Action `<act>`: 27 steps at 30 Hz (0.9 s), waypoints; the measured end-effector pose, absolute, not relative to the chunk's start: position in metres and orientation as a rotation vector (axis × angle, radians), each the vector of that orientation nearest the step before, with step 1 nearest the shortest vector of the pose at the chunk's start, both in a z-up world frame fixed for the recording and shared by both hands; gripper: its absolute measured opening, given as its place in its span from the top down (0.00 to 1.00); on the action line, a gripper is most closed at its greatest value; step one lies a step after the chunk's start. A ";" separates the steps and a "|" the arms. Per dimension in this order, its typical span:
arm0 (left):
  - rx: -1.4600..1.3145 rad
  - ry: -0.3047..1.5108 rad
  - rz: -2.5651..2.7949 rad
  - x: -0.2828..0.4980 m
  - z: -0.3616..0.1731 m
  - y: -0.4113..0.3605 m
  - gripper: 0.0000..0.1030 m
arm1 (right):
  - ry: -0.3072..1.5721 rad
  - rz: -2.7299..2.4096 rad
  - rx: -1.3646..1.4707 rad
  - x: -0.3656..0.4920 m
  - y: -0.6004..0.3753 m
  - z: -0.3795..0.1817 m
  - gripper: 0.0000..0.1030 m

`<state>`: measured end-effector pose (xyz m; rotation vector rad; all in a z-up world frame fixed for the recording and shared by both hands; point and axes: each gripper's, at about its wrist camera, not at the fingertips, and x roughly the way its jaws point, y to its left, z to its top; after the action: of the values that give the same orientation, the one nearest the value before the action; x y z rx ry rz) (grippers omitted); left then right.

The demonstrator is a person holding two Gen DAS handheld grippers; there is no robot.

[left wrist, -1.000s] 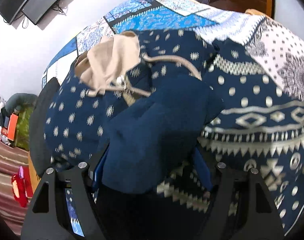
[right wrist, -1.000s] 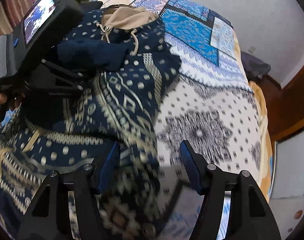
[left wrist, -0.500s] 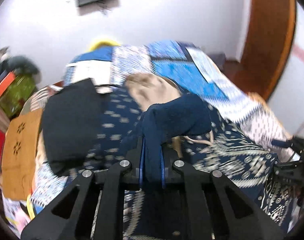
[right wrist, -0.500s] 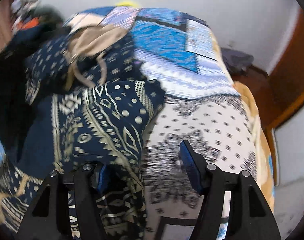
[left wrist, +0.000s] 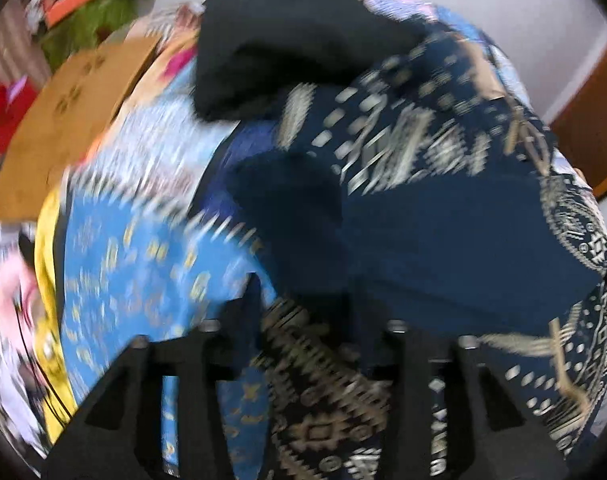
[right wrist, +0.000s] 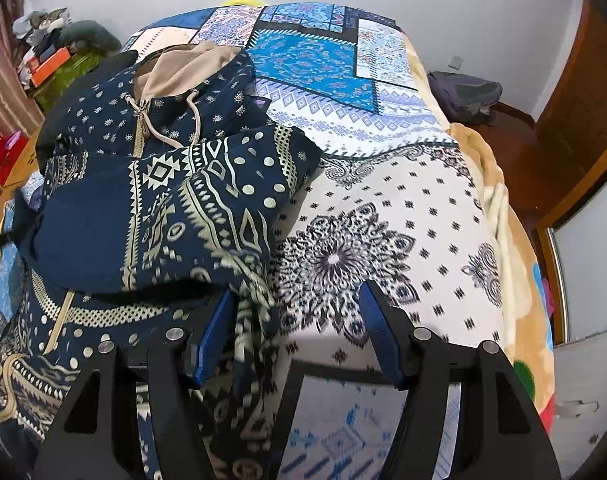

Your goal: Fold large clothes

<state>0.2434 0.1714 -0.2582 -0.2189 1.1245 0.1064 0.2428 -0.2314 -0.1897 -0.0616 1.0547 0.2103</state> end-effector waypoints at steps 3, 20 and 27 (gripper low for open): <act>-0.254 1.119 0.114 0.232 -0.262 0.181 0.48 | 1.059 0.217 -0.031 0.237 -0.238 -0.184 0.42; -0.104 0.983 0.104 0.210 -0.178 0.175 0.38 | 0.930 0.243 0.078 0.240 -0.248 -0.123 0.42; -0.083 0.896 0.055 0.260 -0.135 0.153 0.38 | 0.859 0.318 0.082 0.270 -0.221 -0.096 0.42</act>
<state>0.2599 0.1525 -0.1350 -0.0826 0.8955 0.0549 0.2698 -0.2213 -0.0963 0.0815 0.8590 0.3177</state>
